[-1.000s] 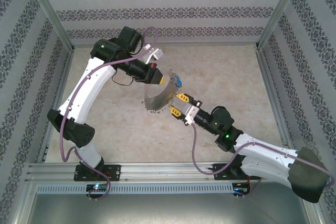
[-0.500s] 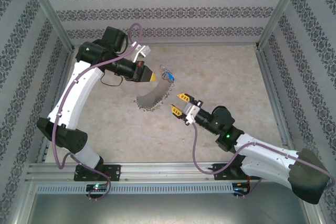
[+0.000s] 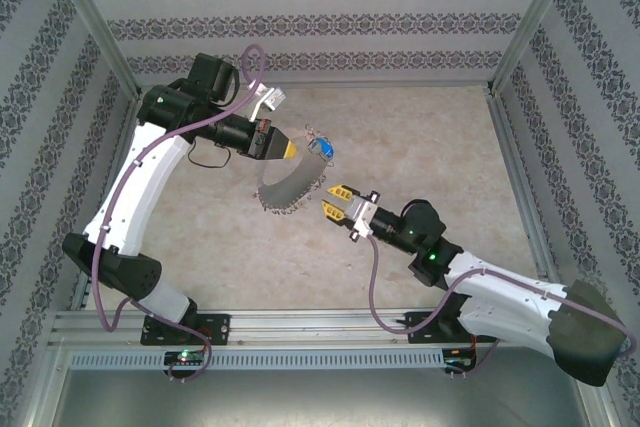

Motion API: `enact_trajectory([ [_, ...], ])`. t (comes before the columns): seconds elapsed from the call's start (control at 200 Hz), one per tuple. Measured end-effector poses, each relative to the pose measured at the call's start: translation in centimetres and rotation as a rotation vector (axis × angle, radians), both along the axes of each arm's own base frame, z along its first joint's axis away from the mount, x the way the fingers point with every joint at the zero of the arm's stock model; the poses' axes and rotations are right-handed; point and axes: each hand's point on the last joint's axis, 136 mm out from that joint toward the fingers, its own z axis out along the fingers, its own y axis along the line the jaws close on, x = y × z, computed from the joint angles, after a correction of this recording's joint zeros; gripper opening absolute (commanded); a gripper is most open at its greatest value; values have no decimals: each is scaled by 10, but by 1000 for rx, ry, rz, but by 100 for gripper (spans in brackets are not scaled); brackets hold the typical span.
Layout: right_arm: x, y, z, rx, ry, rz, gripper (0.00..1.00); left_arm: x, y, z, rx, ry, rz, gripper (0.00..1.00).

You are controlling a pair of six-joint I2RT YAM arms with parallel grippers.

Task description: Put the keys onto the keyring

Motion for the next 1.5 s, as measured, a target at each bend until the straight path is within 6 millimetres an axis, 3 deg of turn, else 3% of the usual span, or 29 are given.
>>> enact_trajectory([
  [0.085,3,3,-4,2,16,2,31,0,0,0,0,1,0,0],
  [0.23,4,10,-6,3,50,28,21,0,0,0,-2,0,-1,0],
  [0.335,3,18,-2,19,66,61,22,0,-1,-1,-4,0,-2,0],
  [0.44,3,22,-1,43,79,74,29,1,-1,-4,-3,4,-2,0],
  [0.849,8,18,11,98,75,44,33,-1,-3,-3,-19,5,-18,0],
  [1.289,-9,16,23,91,15,104,25,0,-2,-4,-11,-16,-25,0],
  [1.499,-13,17,17,53,13,121,23,0,-2,-4,-11,-16,-24,0],
])
